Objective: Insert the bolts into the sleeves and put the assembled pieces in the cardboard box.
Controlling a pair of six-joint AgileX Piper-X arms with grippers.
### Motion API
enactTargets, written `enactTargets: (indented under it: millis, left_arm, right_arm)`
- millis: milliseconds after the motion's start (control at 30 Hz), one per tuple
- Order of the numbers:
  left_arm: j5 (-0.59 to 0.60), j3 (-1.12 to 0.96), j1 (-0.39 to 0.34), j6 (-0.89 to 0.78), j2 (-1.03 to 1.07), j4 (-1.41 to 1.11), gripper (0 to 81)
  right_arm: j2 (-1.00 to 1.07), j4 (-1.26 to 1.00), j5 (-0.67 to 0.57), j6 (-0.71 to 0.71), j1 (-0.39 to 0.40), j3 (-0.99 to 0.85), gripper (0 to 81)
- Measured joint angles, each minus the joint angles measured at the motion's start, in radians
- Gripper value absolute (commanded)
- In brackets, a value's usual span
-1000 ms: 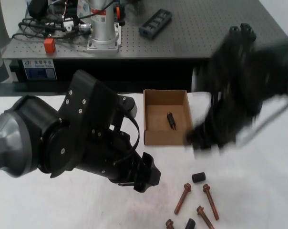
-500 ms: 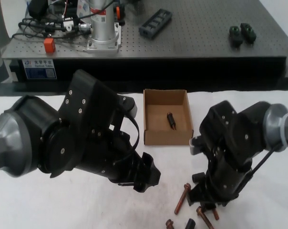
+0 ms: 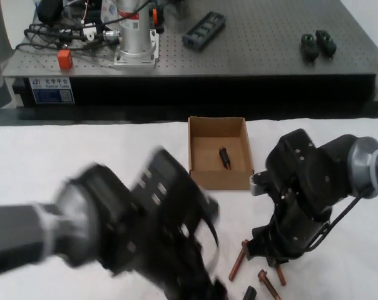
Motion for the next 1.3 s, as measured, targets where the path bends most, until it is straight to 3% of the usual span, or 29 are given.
enactTargets:
  millis: [200, 400, 500, 600, 800, 1067, 1200, 1300]
  left_arm:
    - [-0.107, -0.122, -0.051, 0.079, 0.118, 0.088, 45.4]
    - [-0.133, -0.193, -0.052, 0.102, 0.195, 0.143, 45.3]
    - [-0.142, -0.207, -0.052, 0.108, 0.208, 0.146, 41.5]
    - [-0.156, -0.211, -0.052, 0.107, 0.215, 0.148, 31.6]
    - [-0.186, -0.215, -0.047, 0.109, 0.219, 0.150, 0.6]
    - [-0.179, -0.200, -0.047, 0.068, 0.177, 0.153, 0.7]
    - [-0.162, -0.146, -0.037, 0.013, 0.060, 0.092, 0.7]
    - [-0.099, -0.036, -0.019, -0.069, -0.097, -0.101, 0.7]
  right_arm:
    - [-0.156, 0.005, -0.007, -0.010, -0.078, 0.133, 0.2]
    - [-0.315, 0.022, -0.026, -0.006, -0.095, 0.217, 0.2]
    - [-0.429, 0.027, -0.034, 0.002, -0.095, 0.254, 0.2]
    - [-0.527, 0.052, -0.041, 0.017, -0.095, 0.260, 0.2]
    - [-0.632, 0.108, -0.052, 0.017, -0.095, 0.260, 0.2]
    - [-0.698, -0.073, -0.391, 0.142, -0.090, 0.266, 0.2]
    - [-0.705, -0.307, -0.469, 0.294, -0.035, 0.266, 0.2]
    - [-0.705, -0.490, -0.473, 0.352, 0.038, 0.266, 0.2]
